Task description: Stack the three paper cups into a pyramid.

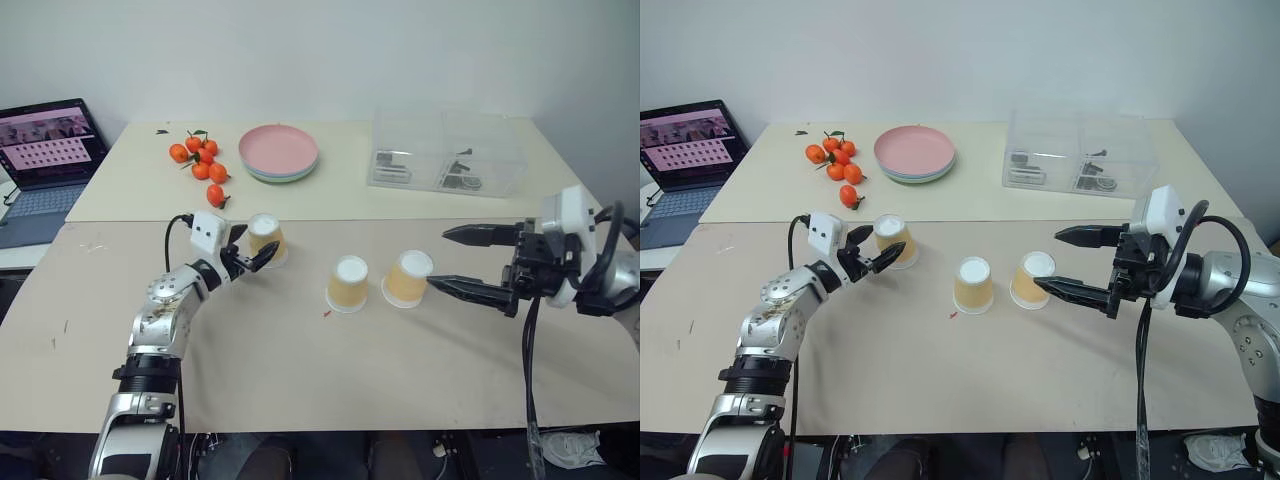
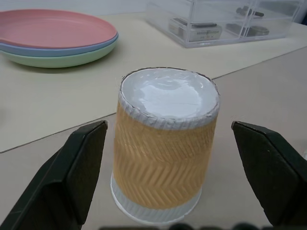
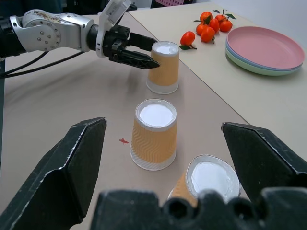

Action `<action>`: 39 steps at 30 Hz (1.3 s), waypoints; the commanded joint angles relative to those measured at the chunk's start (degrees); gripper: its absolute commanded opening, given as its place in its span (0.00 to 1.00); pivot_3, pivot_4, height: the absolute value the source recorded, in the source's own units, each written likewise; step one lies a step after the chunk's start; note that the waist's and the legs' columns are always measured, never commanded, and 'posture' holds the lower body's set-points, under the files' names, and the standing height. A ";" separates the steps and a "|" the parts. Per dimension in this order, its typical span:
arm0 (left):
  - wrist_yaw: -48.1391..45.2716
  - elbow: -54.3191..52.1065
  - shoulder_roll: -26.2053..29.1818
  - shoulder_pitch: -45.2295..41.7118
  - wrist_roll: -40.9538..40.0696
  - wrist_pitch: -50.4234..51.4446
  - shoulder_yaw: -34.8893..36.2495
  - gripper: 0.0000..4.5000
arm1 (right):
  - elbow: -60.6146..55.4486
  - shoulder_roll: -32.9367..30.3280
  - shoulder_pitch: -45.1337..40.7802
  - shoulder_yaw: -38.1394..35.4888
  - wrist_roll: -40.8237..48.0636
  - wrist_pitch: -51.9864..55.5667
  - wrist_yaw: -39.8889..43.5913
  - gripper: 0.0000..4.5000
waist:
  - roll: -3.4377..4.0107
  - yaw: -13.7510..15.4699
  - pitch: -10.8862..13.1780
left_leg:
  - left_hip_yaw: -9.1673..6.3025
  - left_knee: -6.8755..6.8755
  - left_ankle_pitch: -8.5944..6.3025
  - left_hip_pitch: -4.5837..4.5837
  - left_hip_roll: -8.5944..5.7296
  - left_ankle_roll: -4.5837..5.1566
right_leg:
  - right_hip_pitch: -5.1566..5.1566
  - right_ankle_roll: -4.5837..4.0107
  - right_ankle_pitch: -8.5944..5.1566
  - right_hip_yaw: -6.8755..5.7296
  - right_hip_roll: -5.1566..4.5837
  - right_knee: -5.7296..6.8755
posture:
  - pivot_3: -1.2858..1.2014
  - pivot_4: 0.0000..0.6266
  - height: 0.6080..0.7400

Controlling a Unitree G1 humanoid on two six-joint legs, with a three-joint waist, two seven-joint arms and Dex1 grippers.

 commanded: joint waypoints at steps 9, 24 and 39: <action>-1.25 9.09 -1.02 -6.13 3.48 -6.77 -1.38 0.87 | -1.08 -0.24 -0.92 -1.67 0.62 -0.58 -0.35 1.00 | 0.00 0.03 0.00 | 0.00 0.01 0.01 0.00 0.00 -0.01 | 0.00 0.01 0.00 0.00 0.00 0.00 | 0.52 0.24 0.91; -18.38 -18.61 9.27 6.20 -8.55 8.61 -2.34 0.54 | -0.64 -1.19 -0.66 -2.29 0.43 -0.58 0.35 1.00 | 0.00 -1.35 0.00 | 0.00 -0.02 0.04 -0.05 0.02 -0.07 | -0.07 0.02 0.01 0.01 0.00 0.04 | 0.52 0.24 0.91; -20.17 -21.96 9.84 8.61 -9.86 12.59 -5.72 0.54 | 0.08 -0.69 -2.43 -0.64 0.17 -0.84 0.48 1.00 | 0.00 -0.89 0.00 | 0.01 -0.01 -0.05 -0.02 0.01 0.08 | -0.04 0.00 0.01 0.01 0.00 0.01 | 0.52 0.24 0.91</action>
